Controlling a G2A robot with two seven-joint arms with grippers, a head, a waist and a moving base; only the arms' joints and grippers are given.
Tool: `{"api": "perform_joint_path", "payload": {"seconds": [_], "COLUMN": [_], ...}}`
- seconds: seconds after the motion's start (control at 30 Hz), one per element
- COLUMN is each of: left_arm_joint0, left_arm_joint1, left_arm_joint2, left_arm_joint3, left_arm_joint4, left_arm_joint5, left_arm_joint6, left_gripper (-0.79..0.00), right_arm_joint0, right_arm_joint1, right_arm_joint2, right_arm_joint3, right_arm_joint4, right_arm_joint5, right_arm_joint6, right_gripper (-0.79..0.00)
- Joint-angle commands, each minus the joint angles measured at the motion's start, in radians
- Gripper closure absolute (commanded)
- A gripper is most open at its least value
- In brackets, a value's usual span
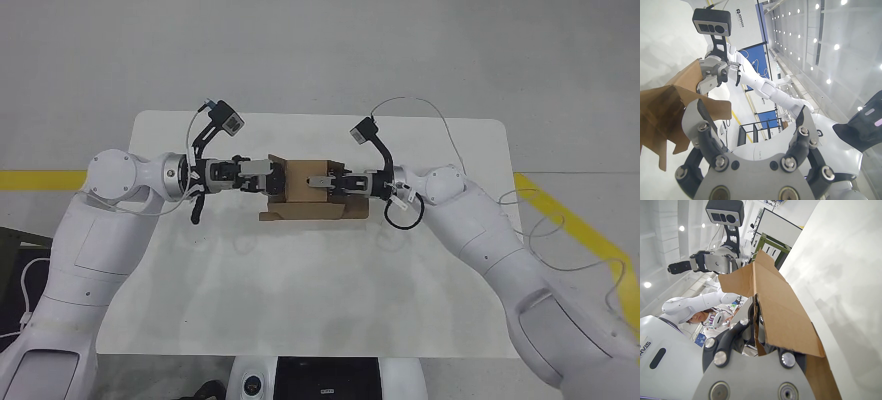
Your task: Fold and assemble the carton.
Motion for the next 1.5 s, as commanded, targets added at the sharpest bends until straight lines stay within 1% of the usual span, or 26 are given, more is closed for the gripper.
{"api": "perform_joint_path", "payload": {"seconds": [0.0, 0.43, 0.7, 0.93, 1.2, 1.33, 1.47], "left_arm_joint0": [-0.002, -0.009, -0.01, -0.012, -0.023, -0.02, -0.019], "left_arm_joint1": [-0.002, -0.011, -0.012, -0.012, -0.005, -0.001, 0.0], "left_arm_joint2": [0.006, 0.031, 0.039, 0.031, -0.032, -0.057, -0.053], "left_arm_joint3": [-0.003, -0.021, -0.023, -0.023, -0.019, -0.011, 0.006], "left_arm_joint4": [0.0, 0.021, 0.08, 0.088, 0.044, 0.06, 0.095], "left_arm_joint5": [0.001, -0.007, -0.034, -0.044, -0.043, -0.05, -0.068], "left_arm_joint6": [-0.001, 0.005, 0.011, 0.02, 0.03, 0.041, 0.043], "left_gripper": [-0.785, -0.785, -0.785, -0.785, -0.785, -0.785, -0.785], "right_arm_joint0": [-0.001, -0.01, -0.018, -0.026, -0.039, -0.049, -0.067], "right_arm_joint1": [-0.002, -0.014, -0.014, -0.009, 0.021, 0.05, 0.088], "right_arm_joint2": [-0.001, -0.005, 0.003, 0.017, 0.066, 0.108, 0.16], "right_arm_joint3": [-0.002, -0.019, -0.03, -0.037, -0.028, -0.036, -0.061], "right_arm_joint4": [0.002, 0.004, 0.009, 0.012, -0.004, -0.019, -0.042], "right_arm_joint5": [-0.005, -0.015, -0.013, -0.012, -0.009, 0.008, 0.037], "right_arm_joint6": [-0.005, -0.016, -0.013, -0.012, -0.009, 0.008, 0.037], "right_gripper": [0.0, 0.0, 0.0, 0.0, 0.0, 0.0, 0.0]}}
